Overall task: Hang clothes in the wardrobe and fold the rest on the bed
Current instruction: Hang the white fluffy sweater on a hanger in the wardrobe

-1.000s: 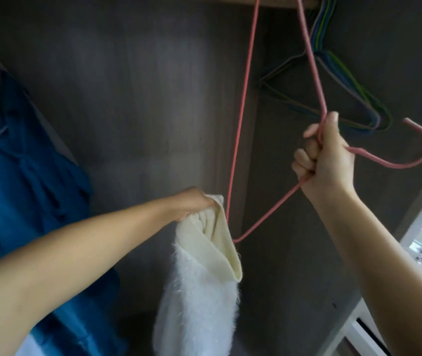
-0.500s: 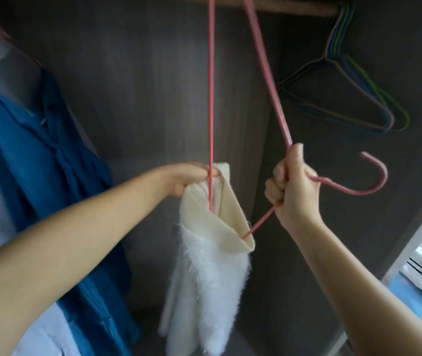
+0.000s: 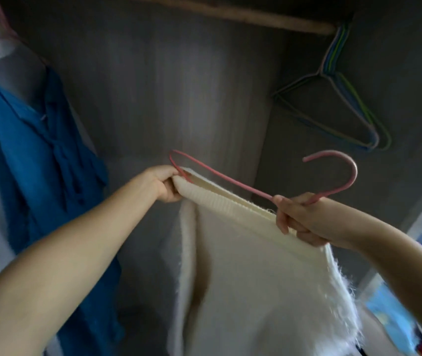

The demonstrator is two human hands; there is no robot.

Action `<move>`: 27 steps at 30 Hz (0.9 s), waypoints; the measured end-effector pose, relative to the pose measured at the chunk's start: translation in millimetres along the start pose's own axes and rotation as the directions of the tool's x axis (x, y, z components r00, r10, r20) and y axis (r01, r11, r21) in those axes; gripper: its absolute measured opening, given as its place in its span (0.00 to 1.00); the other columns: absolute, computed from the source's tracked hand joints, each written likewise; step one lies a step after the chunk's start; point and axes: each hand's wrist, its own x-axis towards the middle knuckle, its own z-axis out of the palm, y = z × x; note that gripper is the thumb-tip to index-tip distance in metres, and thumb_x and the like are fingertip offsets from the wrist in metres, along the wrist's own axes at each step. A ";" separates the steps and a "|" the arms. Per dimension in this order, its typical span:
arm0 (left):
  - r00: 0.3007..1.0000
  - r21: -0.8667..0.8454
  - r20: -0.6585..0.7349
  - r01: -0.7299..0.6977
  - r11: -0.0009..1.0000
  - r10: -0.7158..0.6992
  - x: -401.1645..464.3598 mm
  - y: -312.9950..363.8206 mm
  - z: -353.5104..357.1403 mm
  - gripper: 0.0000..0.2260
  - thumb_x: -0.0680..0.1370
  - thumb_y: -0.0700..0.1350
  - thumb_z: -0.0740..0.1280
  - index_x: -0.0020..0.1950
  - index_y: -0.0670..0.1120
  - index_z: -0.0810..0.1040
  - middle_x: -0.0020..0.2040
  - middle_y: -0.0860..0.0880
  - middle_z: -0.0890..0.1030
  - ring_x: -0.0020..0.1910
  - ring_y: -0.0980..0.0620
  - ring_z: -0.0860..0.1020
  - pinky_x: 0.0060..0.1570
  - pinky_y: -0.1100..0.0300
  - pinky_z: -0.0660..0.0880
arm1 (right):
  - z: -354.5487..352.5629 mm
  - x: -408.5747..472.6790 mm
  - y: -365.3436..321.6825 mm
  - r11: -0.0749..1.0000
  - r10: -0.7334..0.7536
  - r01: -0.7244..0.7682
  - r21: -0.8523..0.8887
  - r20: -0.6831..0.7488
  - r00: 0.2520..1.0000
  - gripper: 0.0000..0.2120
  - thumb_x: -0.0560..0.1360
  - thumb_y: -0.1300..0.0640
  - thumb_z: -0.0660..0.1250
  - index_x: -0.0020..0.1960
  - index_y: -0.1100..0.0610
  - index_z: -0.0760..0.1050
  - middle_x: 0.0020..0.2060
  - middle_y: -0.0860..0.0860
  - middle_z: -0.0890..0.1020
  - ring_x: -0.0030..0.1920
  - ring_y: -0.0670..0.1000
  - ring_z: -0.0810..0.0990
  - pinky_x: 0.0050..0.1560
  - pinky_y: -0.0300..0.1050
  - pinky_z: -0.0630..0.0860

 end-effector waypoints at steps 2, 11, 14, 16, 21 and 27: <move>0.998 -0.048 -0.043 0.051 0.998 -0.053 8.3 -4.5 4.1 0.13 0.79 0.36 0.55 0.37 0.43 0.74 0.24 0.45 0.78 0.20 0.49 0.77 0.16 0.48 0.73 | 2.3 -4.1 4.5 0.997 0.049 -0.048 -0.068 0.012 0.999 0.27 0.80 0.41 0.51 0.30 0.55 0.72 0.22 0.48 0.60 0.21 0.47 0.57 0.22 0.34 0.58; 0.979 0.155 -0.157 -0.107 0.982 0.131 32.0 -29.1 36.0 0.15 0.79 0.37 0.63 0.32 0.43 0.69 0.25 0.45 0.77 0.15 0.54 0.73 0.20 0.60 0.70 | -2.2 -22.6 30.8 0.953 0.230 -0.215 -0.216 0.049 0.972 0.31 0.80 0.38 0.48 0.24 0.50 0.71 0.19 0.47 0.63 0.20 0.47 0.59 0.22 0.34 0.62; 0.894 0.616 -0.152 -0.247 0.748 0.421 33.0 -39.8 45.0 0.04 0.74 0.37 0.68 0.41 0.40 0.81 0.49 0.42 0.83 0.42 0.49 0.82 0.37 0.57 0.76 | -5.1 -23.9 41.0 0.948 0.250 -0.231 -0.220 0.062 0.966 0.30 0.80 0.38 0.48 0.26 0.51 0.71 0.19 0.46 0.63 0.20 0.47 0.60 0.22 0.34 0.62; 0.785 0.857 0.001 -0.320 0.404 0.620 20.6 -47.7 58.1 0.05 0.72 0.39 0.66 0.41 0.45 0.82 0.46 0.45 0.84 0.47 0.46 0.81 0.42 0.59 0.74 | -3.8 -19.8 46.2 0.925 0.285 -0.255 -0.280 0.070 0.956 0.28 0.81 0.39 0.48 0.29 0.51 0.72 0.19 0.45 0.64 0.20 0.46 0.61 0.22 0.33 0.63; 0.670 0.821 0.343 -0.554 0.136 0.658 -11.5 -60.3 93.5 0.10 0.69 0.39 0.64 0.30 0.52 0.75 0.31 0.56 0.77 0.40 0.49 0.79 0.37 0.61 0.70 | -14.9 0.7 31.6 0.964 0.264 -0.267 0.004 0.142 0.954 0.19 0.83 0.49 0.53 0.36 0.55 0.68 0.21 0.45 0.61 0.19 0.43 0.56 0.19 0.32 0.54; 0.761 0.781 0.332 -0.553 0.290 0.557 -17.9 -45.4 78.5 0.07 0.73 0.40 0.67 0.45 0.51 0.81 0.44 0.50 0.81 0.46 0.52 0.78 0.40 0.63 0.70 | 13.8 39.8 -1.0 0.925 0.260 -0.316 0.210 0.256 0.931 0.17 0.81 0.54 0.59 0.35 0.54 0.64 0.22 0.46 0.58 0.19 0.41 0.54 0.18 0.32 0.48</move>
